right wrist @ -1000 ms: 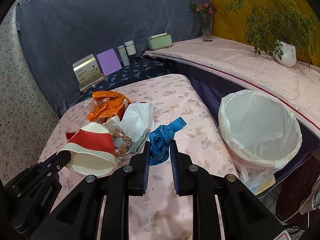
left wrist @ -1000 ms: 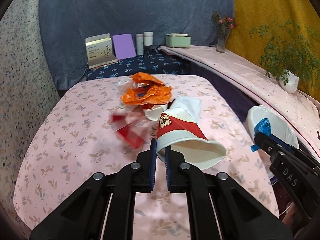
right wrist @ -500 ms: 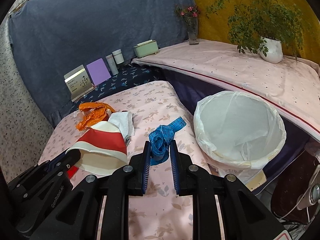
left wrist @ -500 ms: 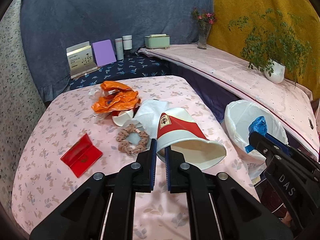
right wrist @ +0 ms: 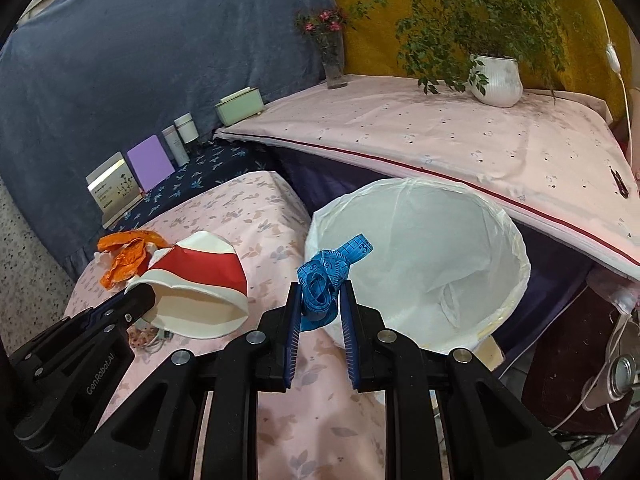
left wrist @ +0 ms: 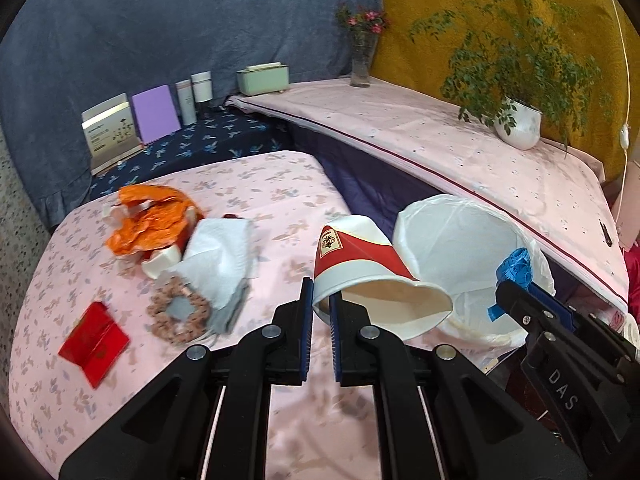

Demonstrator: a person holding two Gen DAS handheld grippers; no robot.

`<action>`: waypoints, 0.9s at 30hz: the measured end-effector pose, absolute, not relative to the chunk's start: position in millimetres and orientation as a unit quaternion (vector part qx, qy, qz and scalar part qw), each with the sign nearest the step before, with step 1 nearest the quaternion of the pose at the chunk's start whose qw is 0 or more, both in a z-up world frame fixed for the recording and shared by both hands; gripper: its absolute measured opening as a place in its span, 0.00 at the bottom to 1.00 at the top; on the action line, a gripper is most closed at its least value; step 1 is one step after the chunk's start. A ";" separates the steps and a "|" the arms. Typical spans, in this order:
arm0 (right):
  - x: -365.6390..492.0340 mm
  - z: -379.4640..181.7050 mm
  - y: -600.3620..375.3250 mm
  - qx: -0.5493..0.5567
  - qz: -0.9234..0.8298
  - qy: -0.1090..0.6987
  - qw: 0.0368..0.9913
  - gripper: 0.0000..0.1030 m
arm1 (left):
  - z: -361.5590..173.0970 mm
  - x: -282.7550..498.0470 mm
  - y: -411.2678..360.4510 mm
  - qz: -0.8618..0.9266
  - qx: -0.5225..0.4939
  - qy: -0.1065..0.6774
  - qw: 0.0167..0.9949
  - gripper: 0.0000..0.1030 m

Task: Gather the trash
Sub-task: 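Carry the strap and cup over the bin and open both grippers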

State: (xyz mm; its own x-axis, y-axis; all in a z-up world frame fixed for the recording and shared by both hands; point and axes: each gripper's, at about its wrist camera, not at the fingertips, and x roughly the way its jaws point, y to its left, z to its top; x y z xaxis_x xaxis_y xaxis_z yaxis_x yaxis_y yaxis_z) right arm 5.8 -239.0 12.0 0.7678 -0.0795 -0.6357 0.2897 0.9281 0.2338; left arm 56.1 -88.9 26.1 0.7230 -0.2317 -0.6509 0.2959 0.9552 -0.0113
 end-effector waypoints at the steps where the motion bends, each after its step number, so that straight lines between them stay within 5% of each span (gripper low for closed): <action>1: 7.1 10.3 -244.1 0.163 -0.105 0.327 0.925 0.18 | 25.3 58.9 -95.1 -0.147 0.048 0.345 0.926 0.07; 15: 28.3 -20.8 -308.1 0.191 -0.161 0.341 0.906 0.18 | 6.3 98.4 -178.4 -0.223 0.064 0.360 0.904 0.09; 17: 31.1 -24.7 -312.3 0.193 -0.165 0.345 0.904 0.20 | 1.3 100.7 -183.1 -0.229 0.064 0.365 0.900 0.13; 19: 32.2 -28.5 -316.5 0.199 -0.170 0.345 0.902 0.22 | -1.9 101.3 -185.8 -0.230 0.066 0.363 0.901 0.37; 27: 35.9 -31.2 -319.3 0.200 -0.177 0.343 0.900 0.37 | -9.8 107.0 -179.3 -0.218 0.059 0.369 0.902 0.43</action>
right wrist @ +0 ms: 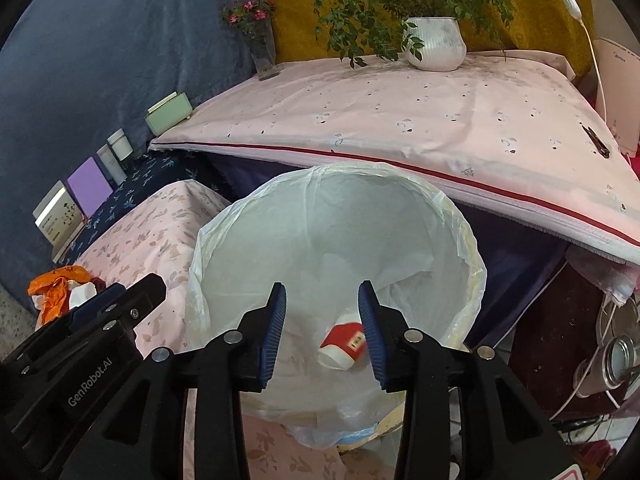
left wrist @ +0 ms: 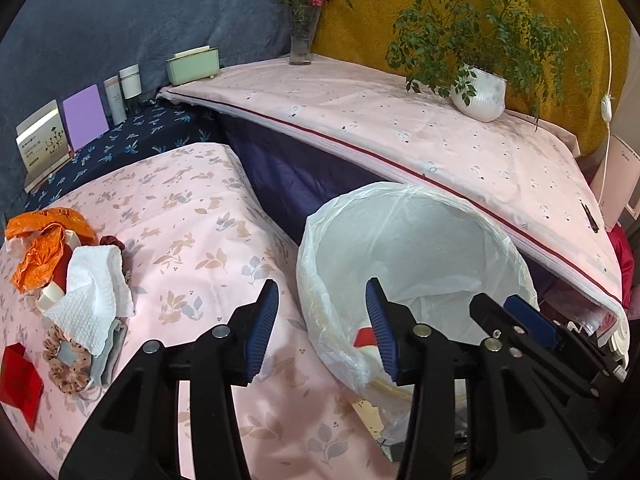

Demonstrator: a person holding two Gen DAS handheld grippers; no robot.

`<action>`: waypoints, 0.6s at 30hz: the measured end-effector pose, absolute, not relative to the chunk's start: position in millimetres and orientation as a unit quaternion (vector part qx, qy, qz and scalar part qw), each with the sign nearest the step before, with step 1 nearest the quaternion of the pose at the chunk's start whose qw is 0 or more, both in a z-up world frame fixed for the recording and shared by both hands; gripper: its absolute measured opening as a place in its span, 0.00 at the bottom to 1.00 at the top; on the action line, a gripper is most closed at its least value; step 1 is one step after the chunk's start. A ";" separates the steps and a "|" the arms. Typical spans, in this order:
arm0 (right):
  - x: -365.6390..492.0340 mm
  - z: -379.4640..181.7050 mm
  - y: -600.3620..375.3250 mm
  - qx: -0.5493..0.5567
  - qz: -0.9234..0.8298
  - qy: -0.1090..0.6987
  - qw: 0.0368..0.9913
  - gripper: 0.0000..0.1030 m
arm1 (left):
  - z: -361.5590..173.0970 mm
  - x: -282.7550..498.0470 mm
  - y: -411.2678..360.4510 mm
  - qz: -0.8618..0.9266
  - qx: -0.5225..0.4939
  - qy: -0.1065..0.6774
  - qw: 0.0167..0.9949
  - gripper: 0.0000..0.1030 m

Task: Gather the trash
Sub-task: 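Carry the strap and cup over the bin and open both grippers, then move the left gripper to the red envelope while the right gripper approaches the brown scrunchie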

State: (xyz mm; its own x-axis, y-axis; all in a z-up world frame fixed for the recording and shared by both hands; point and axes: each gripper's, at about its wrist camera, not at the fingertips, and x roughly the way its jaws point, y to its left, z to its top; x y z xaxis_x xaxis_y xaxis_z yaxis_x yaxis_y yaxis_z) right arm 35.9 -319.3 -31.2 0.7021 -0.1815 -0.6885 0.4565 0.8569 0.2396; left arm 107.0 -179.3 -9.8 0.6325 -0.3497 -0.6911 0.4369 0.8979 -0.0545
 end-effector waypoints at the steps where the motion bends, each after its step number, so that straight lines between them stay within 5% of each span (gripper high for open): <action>1: 35.8 -30.8 -318.2 0.200 -0.177 0.342 0.901 0.38 | -10.1 107.0 -176.8 -0.216 0.057 0.369 0.902 0.46; 9: 37.4 -24.7 -300.3 0.186 -0.166 0.341 0.906 0.44 | -6.8 107.4 -152.9 -0.193 0.042 0.367 0.909 0.54; 18: 35.2 -13.0 -267.6 0.169 -0.148 0.336 0.915 0.56 | -1.5 103.0 -106.8 -0.151 0.017 0.360 0.921 0.73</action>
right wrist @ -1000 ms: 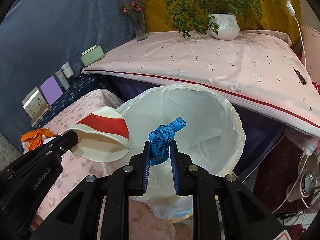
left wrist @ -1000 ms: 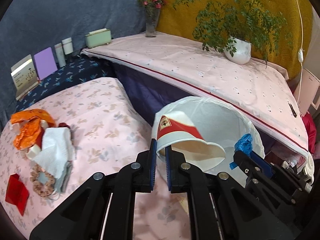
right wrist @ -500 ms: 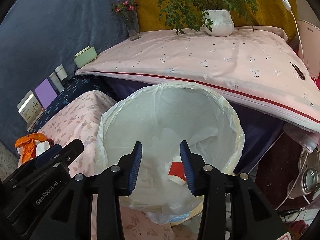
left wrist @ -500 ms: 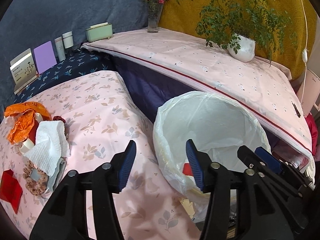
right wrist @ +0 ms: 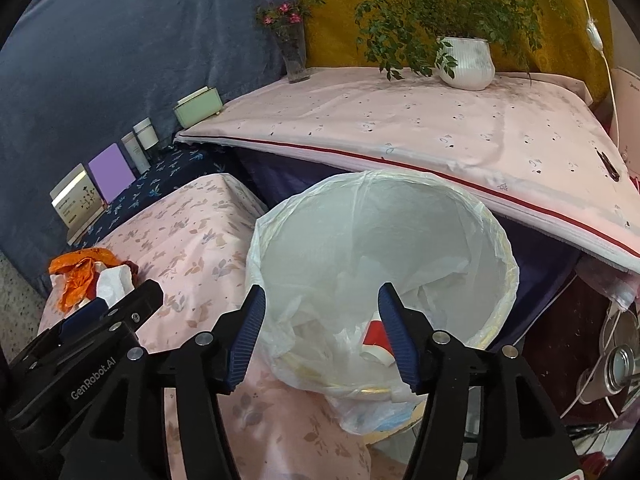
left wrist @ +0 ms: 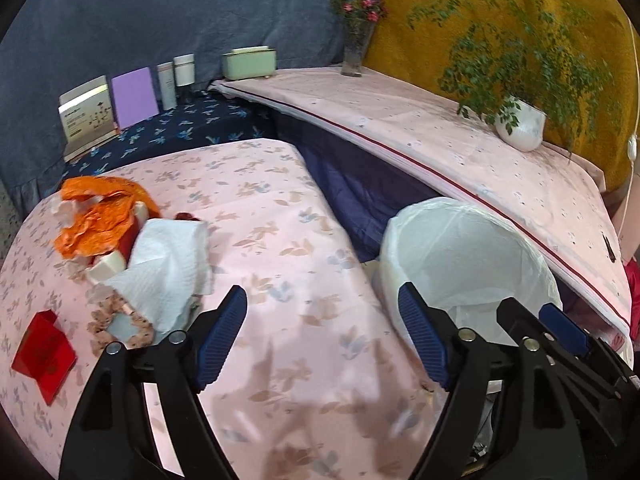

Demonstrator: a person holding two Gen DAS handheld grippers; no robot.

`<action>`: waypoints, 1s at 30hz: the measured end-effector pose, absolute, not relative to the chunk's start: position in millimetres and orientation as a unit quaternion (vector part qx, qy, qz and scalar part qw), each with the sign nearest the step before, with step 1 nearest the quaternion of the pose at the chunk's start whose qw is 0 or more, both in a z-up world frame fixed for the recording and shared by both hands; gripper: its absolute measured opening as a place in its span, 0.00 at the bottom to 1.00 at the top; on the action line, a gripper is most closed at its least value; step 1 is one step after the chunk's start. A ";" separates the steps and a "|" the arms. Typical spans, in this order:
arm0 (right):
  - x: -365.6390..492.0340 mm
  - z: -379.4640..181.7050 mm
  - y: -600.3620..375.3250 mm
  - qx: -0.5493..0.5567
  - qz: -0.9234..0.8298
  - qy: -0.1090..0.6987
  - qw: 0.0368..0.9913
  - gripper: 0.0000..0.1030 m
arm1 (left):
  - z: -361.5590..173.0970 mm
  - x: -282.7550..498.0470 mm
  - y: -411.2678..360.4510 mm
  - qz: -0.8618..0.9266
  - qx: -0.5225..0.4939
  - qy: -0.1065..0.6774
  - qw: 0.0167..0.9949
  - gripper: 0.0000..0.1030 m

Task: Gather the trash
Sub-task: 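Move the left gripper to the red envelope while the right gripper approaches the brown scrunchie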

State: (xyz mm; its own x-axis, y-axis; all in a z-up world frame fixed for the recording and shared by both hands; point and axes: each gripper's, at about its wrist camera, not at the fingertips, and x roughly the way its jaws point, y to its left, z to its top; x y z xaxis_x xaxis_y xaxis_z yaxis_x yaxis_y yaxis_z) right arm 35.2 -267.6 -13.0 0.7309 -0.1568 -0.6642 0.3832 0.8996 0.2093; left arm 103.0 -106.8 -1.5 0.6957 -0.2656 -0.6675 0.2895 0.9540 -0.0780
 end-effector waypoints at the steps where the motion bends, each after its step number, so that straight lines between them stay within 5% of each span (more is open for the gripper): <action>1: 35.6 -11.7 -263.0 0.165 -0.144 0.336 0.916 0.56 | -1.3 102.8 -101.0 -0.146 0.013 0.360 0.921 0.73; 11: 42.0 -5.3 -207.1 0.139 -0.095 0.346 0.923 0.60 | -4.6 95.5 -28.7 -0.075 -0.006 0.357 0.931 0.83; 30: 70.9 -23.0 -83.5 0.099 0.003 0.389 0.916 0.60 | -24.5 87.7 125.4 0.059 -0.009 0.359 0.931 0.84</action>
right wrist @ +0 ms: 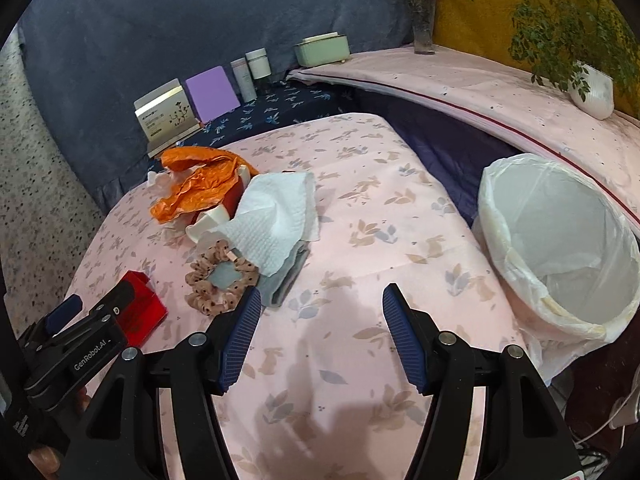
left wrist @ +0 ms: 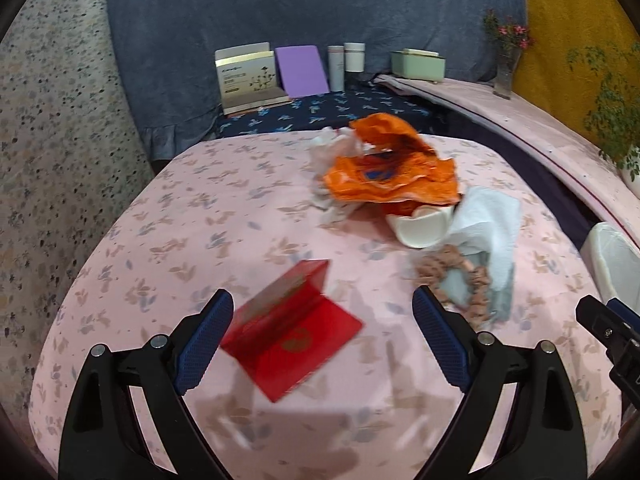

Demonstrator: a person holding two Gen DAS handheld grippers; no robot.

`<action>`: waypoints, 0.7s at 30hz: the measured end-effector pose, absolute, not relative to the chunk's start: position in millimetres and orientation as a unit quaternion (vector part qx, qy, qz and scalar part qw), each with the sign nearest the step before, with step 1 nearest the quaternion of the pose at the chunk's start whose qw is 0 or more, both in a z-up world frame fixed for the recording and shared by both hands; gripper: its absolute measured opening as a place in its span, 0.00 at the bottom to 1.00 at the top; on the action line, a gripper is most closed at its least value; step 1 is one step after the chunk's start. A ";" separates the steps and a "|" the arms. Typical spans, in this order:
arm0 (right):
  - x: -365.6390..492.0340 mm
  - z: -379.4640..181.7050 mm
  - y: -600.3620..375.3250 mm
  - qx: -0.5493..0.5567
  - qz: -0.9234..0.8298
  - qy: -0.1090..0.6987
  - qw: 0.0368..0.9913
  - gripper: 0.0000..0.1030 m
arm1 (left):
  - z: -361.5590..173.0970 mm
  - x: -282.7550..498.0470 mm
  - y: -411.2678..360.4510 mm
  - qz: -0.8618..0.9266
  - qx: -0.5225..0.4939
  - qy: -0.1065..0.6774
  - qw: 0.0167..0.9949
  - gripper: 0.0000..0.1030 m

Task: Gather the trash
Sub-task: 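Move the left gripper to the red envelope while the right gripper approaches the brown scrunchie, then grasp the red envelope with the left gripper while the right gripper grasps the brown scrunchie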

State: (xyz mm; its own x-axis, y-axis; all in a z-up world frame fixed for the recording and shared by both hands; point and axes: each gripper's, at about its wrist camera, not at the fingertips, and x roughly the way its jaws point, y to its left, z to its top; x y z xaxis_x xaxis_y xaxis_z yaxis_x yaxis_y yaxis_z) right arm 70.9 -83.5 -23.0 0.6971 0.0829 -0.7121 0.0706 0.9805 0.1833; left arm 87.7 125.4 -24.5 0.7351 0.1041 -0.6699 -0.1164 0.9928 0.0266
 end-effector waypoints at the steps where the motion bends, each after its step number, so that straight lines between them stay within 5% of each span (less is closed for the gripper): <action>1: 73.4 -24.9 -78.8 0.096 0.006 0.392 0.915 0.60 | -26.8 88.4 131.6 0.061 -0.010 0.361 0.930 0.84; 12: 102.7 -43.2 -32.3 0.078 0.029 0.417 0.905 0.53 | -53.8 97.7 175.7 0.061 -0.023 0.394 0.917 0.82; 21: 126.6 -62.3 -15.4 0.071 0.032 0.439 0.895 0.42 | -66.9 111.5 180.7 0.043 -0.042 0.410 0.910 0.56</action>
State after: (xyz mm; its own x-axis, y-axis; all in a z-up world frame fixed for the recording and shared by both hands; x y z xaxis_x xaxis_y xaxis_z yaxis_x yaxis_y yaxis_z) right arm 126.6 -15.4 -62.3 0.6119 0.1202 -0.7818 0.0039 0.9879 0.1549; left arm 111.5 180.7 -66.9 0.6600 0.0439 -0.7500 -0.1135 0.9927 -0.0418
